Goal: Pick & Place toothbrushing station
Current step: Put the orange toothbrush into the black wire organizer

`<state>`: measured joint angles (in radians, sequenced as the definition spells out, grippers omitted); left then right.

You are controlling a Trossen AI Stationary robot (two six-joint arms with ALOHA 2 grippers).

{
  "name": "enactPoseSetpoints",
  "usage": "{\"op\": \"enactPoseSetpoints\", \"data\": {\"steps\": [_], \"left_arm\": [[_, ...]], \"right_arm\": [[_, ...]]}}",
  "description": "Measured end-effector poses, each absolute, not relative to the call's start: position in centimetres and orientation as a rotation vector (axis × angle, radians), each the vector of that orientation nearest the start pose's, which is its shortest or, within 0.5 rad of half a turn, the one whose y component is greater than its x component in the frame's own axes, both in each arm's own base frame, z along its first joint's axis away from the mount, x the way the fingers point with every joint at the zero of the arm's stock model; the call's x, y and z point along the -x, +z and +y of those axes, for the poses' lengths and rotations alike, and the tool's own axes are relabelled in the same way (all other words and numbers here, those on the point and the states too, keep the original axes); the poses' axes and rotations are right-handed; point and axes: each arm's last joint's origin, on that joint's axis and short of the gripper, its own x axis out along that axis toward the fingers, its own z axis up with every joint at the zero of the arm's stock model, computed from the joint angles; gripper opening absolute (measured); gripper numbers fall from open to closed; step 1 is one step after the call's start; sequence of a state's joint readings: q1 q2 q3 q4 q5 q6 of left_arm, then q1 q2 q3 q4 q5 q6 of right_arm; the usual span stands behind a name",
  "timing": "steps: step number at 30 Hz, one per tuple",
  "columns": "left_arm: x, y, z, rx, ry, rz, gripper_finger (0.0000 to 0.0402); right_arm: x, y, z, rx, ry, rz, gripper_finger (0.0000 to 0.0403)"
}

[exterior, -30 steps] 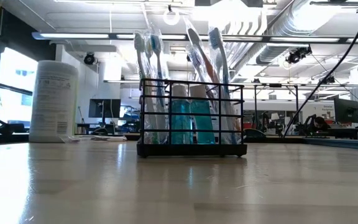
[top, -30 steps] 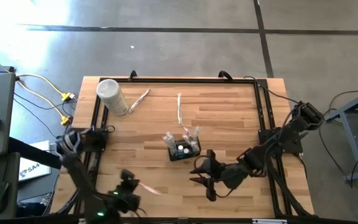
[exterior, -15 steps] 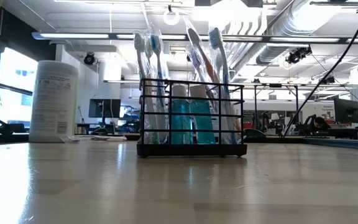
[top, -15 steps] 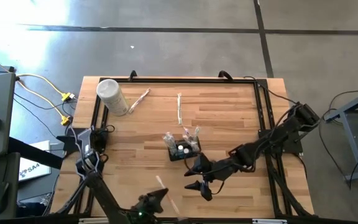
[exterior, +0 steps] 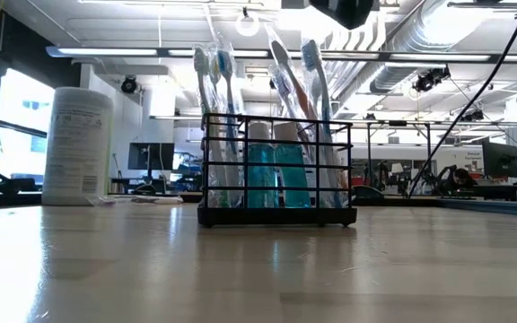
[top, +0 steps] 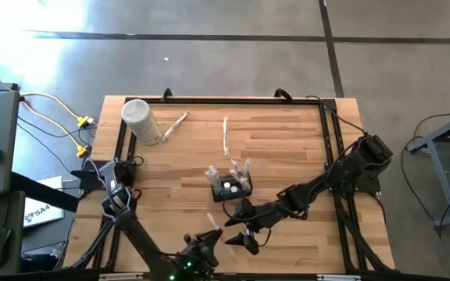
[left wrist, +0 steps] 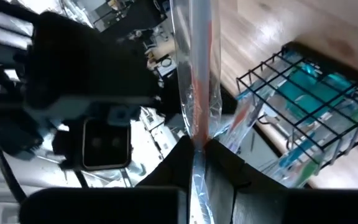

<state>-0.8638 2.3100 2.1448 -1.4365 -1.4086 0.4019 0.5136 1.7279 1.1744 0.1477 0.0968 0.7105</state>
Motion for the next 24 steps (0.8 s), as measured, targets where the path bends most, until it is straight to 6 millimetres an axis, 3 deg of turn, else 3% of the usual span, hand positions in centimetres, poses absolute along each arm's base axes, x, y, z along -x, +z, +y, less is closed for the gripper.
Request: {"op": "enactPoseSetpoints", "data": {"steps": [6, 12, 16, 22, 24], "left_arm": [[-32.3, 24.6, -31.0, -1.87, 0.347, 0.816, 0.002], [-32.9, 24.7, -30.4, -1.925, 0.367, 0.834, 0.0021], [-32.9, 24.7, -30.4, -1.919, 0.37, 0.832, 0.0021], [-32.9, 24.7, -30.4, -1.939, 0.37, 0.834, 0.0022], [-32.8, 24.8, -30.5, -1.951, 0.373, 0.831, 0.0022]], "right_arm": [[-34.1, 24.9, 19.0, -0.54, 0.268, 0.508, 0.0282], [-34.0, 24.9, 19.0, -0.539, 0.281, 0.519, 0.0229], [-34.0, 24.8, 19.0, -0.52, 0.281, 0.529, 0.0169], [-34.0, 24.5, 18.7, -0.502, 0.264, 0.556, 0.0032], [-34.0, 24.5, 18.7, -0.497, 0.278, 0.556, 0.0023]]}}
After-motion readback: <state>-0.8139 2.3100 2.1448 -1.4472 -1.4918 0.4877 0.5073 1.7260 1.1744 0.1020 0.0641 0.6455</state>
